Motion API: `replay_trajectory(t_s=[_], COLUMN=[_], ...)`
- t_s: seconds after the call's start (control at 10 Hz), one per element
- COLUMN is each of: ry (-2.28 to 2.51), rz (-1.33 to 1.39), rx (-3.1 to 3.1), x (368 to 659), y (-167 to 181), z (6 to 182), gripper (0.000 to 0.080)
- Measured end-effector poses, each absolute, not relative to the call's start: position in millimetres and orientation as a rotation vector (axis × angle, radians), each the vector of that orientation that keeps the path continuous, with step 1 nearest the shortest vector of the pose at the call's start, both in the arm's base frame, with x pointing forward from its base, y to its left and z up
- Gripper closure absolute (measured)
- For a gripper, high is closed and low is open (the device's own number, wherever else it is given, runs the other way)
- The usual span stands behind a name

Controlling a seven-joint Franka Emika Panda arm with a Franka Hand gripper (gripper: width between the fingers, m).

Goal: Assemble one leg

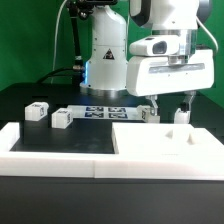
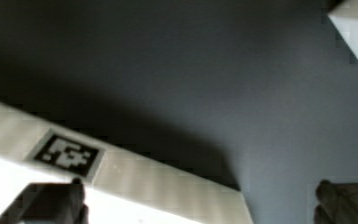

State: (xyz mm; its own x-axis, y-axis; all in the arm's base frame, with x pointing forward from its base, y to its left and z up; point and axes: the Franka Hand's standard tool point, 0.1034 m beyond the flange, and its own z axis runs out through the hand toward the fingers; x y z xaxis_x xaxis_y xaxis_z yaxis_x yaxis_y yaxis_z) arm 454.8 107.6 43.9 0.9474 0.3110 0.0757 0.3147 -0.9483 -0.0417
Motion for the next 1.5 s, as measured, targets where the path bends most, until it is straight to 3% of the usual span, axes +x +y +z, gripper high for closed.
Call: replay_trajectory(t_s=[0.5, 0.8, 1.1, 1.5], ry=[0.247, 0.618, 0.829, 0.718], rz=[-0.115, -0.131, -0.111, -0.081], rx=[-3.031, -2.950, -2.886, -2.922], x=[434, 428, 428, 422], y=[132, 125, 126, 128], z=[39.2, 33.9, 33.8, 33.1], gripper=[0.0151, 0.0151, 0.0151, 0.0151])
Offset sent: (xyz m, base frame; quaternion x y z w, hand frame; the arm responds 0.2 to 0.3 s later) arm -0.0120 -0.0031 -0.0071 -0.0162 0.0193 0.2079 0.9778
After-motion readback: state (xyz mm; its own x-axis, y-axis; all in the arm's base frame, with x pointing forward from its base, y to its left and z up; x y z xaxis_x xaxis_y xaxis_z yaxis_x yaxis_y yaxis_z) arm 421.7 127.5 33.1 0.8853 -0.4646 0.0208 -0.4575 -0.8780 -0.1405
